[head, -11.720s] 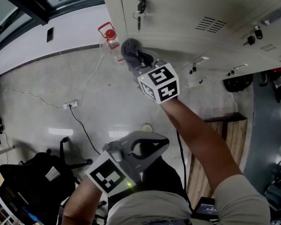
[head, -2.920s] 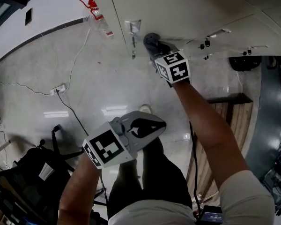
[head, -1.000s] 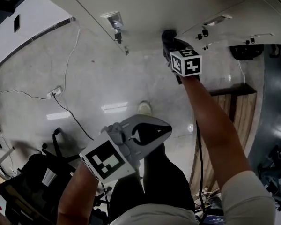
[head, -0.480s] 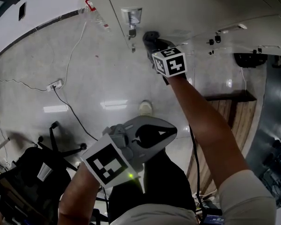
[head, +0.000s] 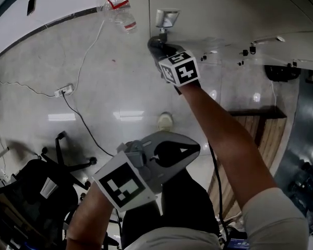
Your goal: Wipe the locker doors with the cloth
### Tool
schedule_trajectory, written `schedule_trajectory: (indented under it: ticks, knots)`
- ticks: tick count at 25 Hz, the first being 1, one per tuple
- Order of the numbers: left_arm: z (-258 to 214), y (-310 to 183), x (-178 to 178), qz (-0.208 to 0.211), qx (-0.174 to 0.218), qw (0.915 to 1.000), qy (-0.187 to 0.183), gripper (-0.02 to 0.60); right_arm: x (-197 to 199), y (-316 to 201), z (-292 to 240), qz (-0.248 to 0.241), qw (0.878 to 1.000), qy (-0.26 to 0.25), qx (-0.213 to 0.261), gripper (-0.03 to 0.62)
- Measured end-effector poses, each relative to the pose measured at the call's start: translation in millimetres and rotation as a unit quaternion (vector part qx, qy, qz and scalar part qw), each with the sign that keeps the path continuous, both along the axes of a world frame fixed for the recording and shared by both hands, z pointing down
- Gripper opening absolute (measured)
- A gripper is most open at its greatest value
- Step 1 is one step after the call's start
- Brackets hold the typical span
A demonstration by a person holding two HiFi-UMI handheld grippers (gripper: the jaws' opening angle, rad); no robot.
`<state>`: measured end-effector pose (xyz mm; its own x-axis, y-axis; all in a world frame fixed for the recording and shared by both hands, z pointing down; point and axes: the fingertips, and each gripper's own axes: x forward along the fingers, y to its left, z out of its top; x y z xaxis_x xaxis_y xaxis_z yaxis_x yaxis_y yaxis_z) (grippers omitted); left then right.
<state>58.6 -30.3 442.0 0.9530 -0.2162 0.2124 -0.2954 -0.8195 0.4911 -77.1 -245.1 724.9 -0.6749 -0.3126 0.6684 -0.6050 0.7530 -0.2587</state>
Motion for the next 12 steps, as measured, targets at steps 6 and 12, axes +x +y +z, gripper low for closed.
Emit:
schedule_trajectory:
  ticks: [6, 12]
  knots:
    - [-2, 6, -12, -0.003, 0.003, 1.0, -0.004, 0.003, -19, 10, -7, -0.02, 1.0, -0.002, -0.004, 0.106]
    - [-21, 23, -14, 0.007, 0.019, 0.9998, -0.003, 0.005, 0, 42, -31, -0.027, 1.0, 0.001, -0.005, 0.106]
